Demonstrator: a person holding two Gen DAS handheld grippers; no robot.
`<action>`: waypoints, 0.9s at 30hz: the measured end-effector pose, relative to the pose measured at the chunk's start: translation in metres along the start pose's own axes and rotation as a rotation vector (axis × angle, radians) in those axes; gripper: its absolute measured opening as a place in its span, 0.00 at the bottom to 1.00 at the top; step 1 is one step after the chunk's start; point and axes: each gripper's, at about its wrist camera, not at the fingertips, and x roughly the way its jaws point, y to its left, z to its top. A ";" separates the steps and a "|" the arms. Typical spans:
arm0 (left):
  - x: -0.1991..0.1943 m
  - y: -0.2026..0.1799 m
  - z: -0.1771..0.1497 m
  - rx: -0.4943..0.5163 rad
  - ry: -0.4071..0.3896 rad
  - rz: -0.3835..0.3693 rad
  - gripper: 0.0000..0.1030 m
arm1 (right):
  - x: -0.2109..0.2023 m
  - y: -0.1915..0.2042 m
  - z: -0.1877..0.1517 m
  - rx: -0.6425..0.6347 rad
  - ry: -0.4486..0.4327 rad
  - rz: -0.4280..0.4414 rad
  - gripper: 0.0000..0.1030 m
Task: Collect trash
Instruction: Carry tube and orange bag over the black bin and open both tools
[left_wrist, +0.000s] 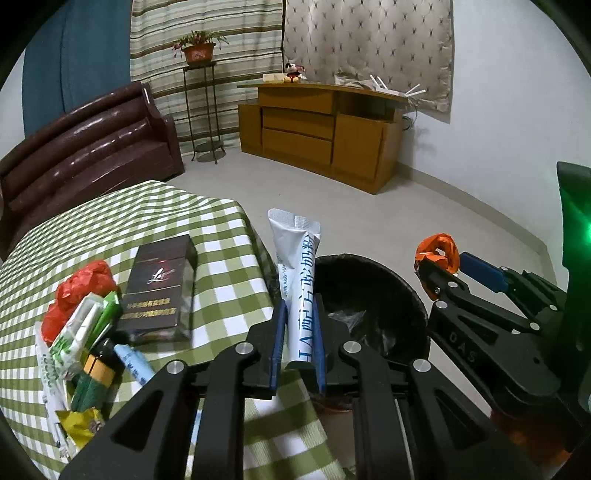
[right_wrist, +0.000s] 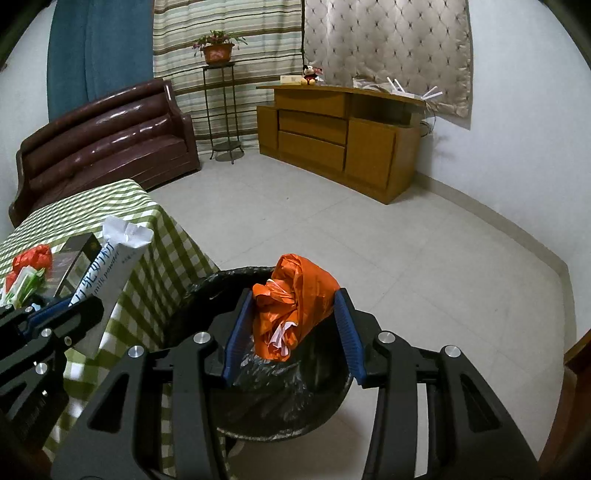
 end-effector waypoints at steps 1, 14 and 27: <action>0.002 -0.001 0.000 -0.001 0.007 -0.004 0.14 | 0.001 -0.001 0.001 0.005 0.000 -0.001 0.44; -0.001 0.005 0.003 -0.015 0.002 0.009 0.36 | -0.006 -0.006 0.003 0.039 0.000 -0.010 0.53; -0.053 0.055 -0.017 -0.064 -0.007 0.066 0.41 | -0.049 0.027 -0.011 0.014 0.002 0.052 0.59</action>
